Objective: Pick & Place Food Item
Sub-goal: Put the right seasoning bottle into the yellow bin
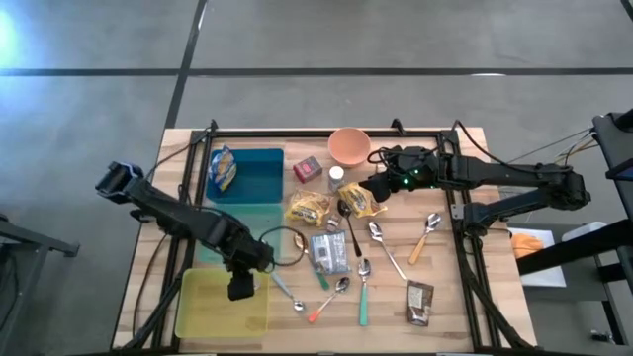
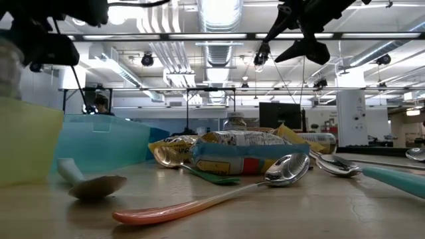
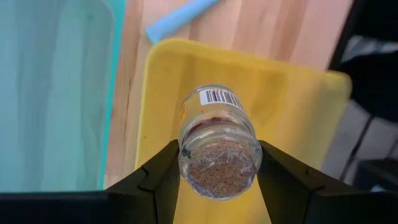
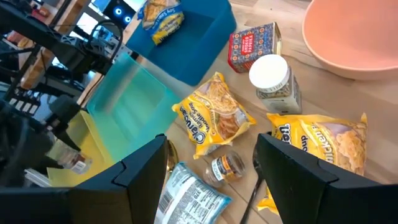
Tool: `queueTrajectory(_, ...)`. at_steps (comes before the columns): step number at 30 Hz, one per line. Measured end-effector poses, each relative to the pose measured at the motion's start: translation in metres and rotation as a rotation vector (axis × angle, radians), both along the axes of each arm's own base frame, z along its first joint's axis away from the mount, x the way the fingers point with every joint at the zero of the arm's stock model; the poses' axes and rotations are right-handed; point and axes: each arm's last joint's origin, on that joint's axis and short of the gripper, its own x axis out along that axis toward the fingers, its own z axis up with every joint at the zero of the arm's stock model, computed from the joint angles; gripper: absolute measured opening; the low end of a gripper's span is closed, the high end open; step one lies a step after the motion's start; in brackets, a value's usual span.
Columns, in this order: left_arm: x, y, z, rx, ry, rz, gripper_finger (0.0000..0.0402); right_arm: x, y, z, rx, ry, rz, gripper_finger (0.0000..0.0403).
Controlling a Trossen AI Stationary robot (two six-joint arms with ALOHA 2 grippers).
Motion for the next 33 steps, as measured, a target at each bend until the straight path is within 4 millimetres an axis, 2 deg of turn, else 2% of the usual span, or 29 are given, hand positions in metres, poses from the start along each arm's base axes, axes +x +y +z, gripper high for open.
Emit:
queueTrajectory(5,0.007,-0.008,-0.016,0.033,0.039,-0.059,0.0181,-0.001,0.0,-0.002,-0.001,0.02,0.005,0.0241)
queueTrajectory(17,0.015,-0.025,-0.021,0.257,-0.06,-0.157,0.0181,-0.003,0.001,-0.005,0.003,0.055,0.014,0.0241)
queueTrajectory(24,0.012,-0.03,-0.025,0.272,-0.064,-0.179,0.0181,-0.004,0.001,-0.006,-0.004,0.072,0.023,0.0241)
queueTrajectory(33,0.018,-0.034,-0.045,0.293,0.004,-0.182,0.0181,-0.004,0.001,-0.006,-0.001,0.08,0.032,0.0241)
